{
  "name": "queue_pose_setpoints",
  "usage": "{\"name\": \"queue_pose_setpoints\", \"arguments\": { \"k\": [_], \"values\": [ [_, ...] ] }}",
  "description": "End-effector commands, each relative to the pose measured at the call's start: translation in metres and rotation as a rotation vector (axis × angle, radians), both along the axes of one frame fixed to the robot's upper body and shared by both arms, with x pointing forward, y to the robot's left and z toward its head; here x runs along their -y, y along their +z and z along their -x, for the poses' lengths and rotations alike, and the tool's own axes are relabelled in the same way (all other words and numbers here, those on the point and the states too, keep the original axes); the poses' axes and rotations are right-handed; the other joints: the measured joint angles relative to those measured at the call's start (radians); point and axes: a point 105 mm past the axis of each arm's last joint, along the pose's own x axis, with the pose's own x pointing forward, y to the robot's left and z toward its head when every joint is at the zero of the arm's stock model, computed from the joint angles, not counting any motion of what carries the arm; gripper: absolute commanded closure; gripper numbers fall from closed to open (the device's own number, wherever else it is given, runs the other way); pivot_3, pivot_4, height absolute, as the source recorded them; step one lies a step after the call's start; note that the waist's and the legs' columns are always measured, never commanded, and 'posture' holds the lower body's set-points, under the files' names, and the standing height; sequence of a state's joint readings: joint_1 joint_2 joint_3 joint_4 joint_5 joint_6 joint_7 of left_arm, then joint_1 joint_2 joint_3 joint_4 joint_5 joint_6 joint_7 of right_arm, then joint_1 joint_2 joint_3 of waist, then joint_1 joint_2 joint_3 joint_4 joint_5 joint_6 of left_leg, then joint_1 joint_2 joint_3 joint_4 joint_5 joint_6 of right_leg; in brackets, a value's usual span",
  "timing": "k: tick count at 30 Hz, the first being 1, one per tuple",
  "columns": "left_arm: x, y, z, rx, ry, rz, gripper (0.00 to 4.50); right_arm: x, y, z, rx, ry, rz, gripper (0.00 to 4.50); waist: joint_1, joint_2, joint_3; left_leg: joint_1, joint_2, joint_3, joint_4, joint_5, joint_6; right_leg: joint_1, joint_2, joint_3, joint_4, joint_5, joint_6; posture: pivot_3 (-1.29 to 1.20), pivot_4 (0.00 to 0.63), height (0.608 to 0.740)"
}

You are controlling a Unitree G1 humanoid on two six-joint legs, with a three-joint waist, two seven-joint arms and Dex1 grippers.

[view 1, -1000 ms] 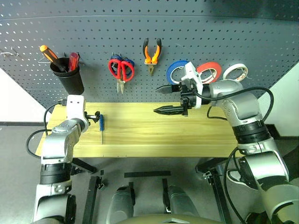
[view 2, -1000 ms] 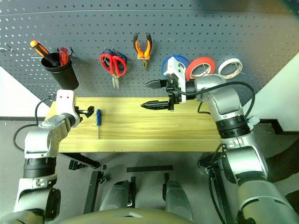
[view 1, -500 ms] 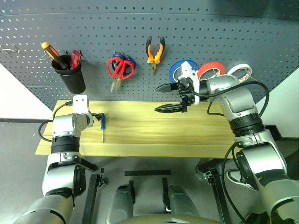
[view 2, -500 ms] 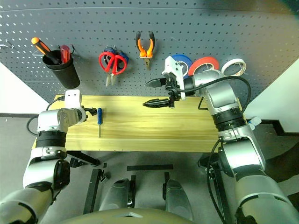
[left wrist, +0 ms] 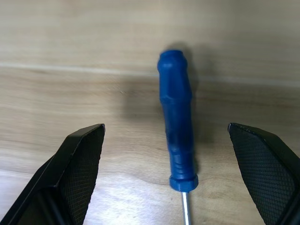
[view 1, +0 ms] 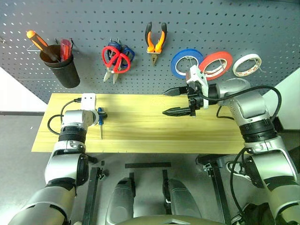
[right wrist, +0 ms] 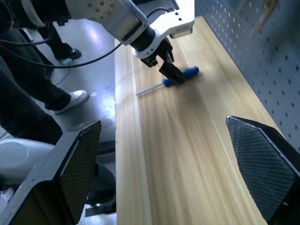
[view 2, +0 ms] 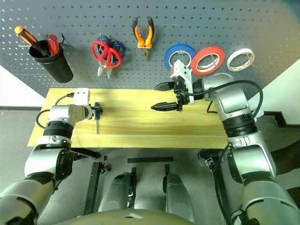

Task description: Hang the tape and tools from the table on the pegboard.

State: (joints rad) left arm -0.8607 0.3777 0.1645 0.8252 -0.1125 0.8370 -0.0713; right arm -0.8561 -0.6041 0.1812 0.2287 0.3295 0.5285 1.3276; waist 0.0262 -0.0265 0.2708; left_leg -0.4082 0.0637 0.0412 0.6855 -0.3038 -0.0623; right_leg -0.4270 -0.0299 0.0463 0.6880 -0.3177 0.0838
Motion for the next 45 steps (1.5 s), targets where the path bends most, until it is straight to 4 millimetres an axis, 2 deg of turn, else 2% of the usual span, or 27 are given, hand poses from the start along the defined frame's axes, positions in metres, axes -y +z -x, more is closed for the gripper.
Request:
{"name": "queue_pose_setpoints", "arguments": {
  "k": [1, 6, 7, 9, 19, 23, 26, 29, 34, 42, 45],
  "values": [
    [-0.001, 0.002, -0.002, 0.003, 0.01, -0.015, 0.07, 0.004, 0.014, 0.003, 0.045, -0.002, -0.022, 0.0, -0.013, 0.0, 0.005, 0.0, 0.0, 0.0, 0.0, 0.0, 0.0, 0.0, 0.0, 0.0, 0.0, 0.0, 0.0, 0.04, 0.334, 0.74],
    [0.001, -0.009, 0.004, -0.039, 0.031, 0.016, 0.07, 0.006, 0.014, 0.003, 0.044, -0.012, -0.018, 0.0, -0.02, 0.0, 0.013, 0.0, 0.0, -0.002, 0.0, 0.0, 0.0, 0.0, -0.001, 0.0, 0.0, 0.0, 0.0, 0.03, 0.344, 0.74],
    [0.0, -0.011, 0.005, -0.043, 0.039, 0.01, 0.24, 0.006, 0.013, 0.003, 0.043, -0.013, -0.016, 0.0, -0.021, 0.0, 0.013, 0.0, 0.0, -0.002, 0.0, 0.0, 0.0, 0.0, -0.001, 0.0, 0.0, 0.0, 0.0, 0.03, 0.346, 0.74],
    [-0.003, -0.014, 0.007, -0.056, 0.046, -0.007, 0.7, 0.007, 0.013, 0.004, 0.041, -0.013, -0.014, 0.0, -0.022, 0.0, 0.014, 0.0, 0.0, -0.002, 0.0, 0.0, 0.0, 0.0, -0.001, 0.0, 0.0, 0.0, 0.0, 0.03, 0.348, 0.74],
    [-0.004, -0.025, 0.021, -0.086, 0.116, 0.016, 3.94, 0.008, 0.014, 0.001, 0.057, -0.005, -0.003, 0.0, -0.044, 0.0, 0.014, 0.0, 0.001, -0.003, 0.0, 0.0, 0.0, 0.0, -0.001, 0.0, 0.0, 0.0, 0.0, 0.04, 0.334, 0.74],
    [-0.012, -0.025, 0.027, -0.073, 0.153, 0.017, 3.98, 0.01, 0.017, 0.0, 0.06, -0.001, -0.009, 0.0, -0.044, 0.0, 0.014, 0.001, 0.001, -0.003, 0.0, 0.0, 0.0, 0.0, -0.001, 0.0, 0.001, 0.0, 0.0, 0.04, 0.324, 0.74],
    [-0.007, -0.017, 0.027, -0.037, 0.113, 0.025, 3.98, 0.01, 0.017, -0.001, 0.065, 0.0, -0.006, 0.0, -0.042, 0.0, 0.014, 0.001, 0.001, -0.003, 0.0, 0.0, 0.0, 0.0, -0.001, 0.0, 0.001, 0.0, 0.0, 0.05, 0.305, 0.74],
    [-0.009, -0.001, 0.026, 0.049, 0.111, 0.005, 3.98, 0.009, 0.022, -0.001, 0.076, 0.009, -0.023, 0.0, -0.04, 0.0, 0.014, 0.0, 0.001, -0.003, 0.0, 0.0, 0.0, 0.0, -0.001, 0.0, 0.0, 0.0, 0.0, 0.05, 0.29, 0.74],
    [-0.011, 0.034, 0.029, 0.328, 0.06, -0.089, 3.98, 0.005, 0.043, 0.004, 0.062, 0.047, -0.141, 0.0, -0.037, 0.0, 0.013, 0.0, 0.002, -0.004, -0.001, 0.0, -0.001, 0.0, -0.003, -0.001, -0.001, 0.0, 0.0, 0.07, 0.239, 0.74],
    [0.003, 0.074, 0.069, 0.598, -0.042, -0.202, 3.98, 0.005, 0.065, 0.002, 0.087, 0.048, -0.259, 0.0, -0.034, -0.003, 0.005, -0.001, 0.001, -0.003, -0.001, 0.001, -0.002, 0.0, -0.005, -0.002, -0.001, 0.0, 0.0, 0.09, 0.173, 0.74],
    [0.004, 0.085, 0.08, 0.674, -0.063, -0.269, 3.98, 0.004, 0.08, 0.003, 0.088, 0.055, -0.339, 0.0, -0.032, -0.003, -0.002, -0.001, 0.001, -0.003, -0.001, 0.001, -0.002, 0.0, -0.004, -0.002, -0.001, 0.0, 0.0, 0.1, 0.159, 0.74]
  ]
}}
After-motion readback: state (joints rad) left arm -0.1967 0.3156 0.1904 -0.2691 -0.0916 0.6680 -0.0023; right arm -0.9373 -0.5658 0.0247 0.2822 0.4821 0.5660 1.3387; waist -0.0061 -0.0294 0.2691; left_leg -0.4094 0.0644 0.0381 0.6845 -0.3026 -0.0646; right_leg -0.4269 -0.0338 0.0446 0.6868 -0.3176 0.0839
